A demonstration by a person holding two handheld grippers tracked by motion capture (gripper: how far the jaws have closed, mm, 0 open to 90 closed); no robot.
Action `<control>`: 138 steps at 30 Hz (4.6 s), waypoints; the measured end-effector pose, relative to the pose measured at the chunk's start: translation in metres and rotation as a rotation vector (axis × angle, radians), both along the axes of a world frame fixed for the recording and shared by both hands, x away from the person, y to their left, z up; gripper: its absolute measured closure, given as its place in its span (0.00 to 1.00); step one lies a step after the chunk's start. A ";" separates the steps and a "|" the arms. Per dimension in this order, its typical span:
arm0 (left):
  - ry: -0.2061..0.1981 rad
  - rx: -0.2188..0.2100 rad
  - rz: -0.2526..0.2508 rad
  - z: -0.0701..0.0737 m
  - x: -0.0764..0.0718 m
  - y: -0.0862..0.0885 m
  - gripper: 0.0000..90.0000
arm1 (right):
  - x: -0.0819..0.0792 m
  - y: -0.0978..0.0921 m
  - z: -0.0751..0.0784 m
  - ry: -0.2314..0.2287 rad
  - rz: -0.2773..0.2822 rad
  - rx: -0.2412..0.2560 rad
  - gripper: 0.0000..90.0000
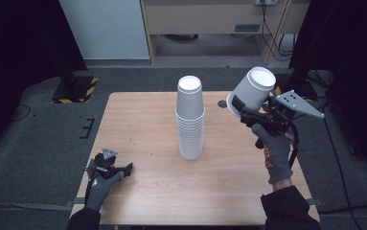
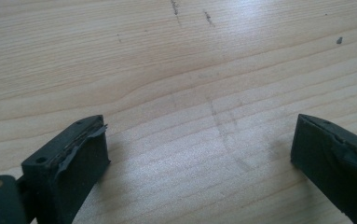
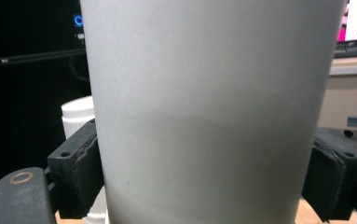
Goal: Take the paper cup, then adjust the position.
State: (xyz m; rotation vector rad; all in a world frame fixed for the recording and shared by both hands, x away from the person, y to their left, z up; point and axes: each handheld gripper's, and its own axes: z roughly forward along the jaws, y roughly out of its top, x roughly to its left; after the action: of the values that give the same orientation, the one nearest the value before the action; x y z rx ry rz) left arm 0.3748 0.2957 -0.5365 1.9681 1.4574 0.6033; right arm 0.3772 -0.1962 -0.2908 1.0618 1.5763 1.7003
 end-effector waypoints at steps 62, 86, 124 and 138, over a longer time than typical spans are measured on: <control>-0.017 -0.008 0.022 0.001 -0.002 0.004 0.12 | -0.033 -0.040 -0.139 0.293 -0.077 0.239 0.16; -0.365 -0.170 -0.154 0.047 -0.024 -0.032 0.23 | -0.033 -0.051 -0.148 0.357 -0.054 0.403 0.16; -0.544 -0.331 -0.461 0.081 -0.043 -0.148 0.28 | -0.037 -0.041 -0.163 0.434 -0.035 0.615 0.16; -0.565 -0.347 -0.529 0.083 -0.043 -0.184 0.31 | -0.037 -0.041 -0.166 0.439 -0.037 0.663 0.16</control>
State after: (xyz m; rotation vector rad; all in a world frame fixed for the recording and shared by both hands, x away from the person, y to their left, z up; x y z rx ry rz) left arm 0.3319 0.1116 -0.4531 1.6254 0.6132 0.5545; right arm 0.3401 -0.2373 -0.4565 1.8808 1.2201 2.1284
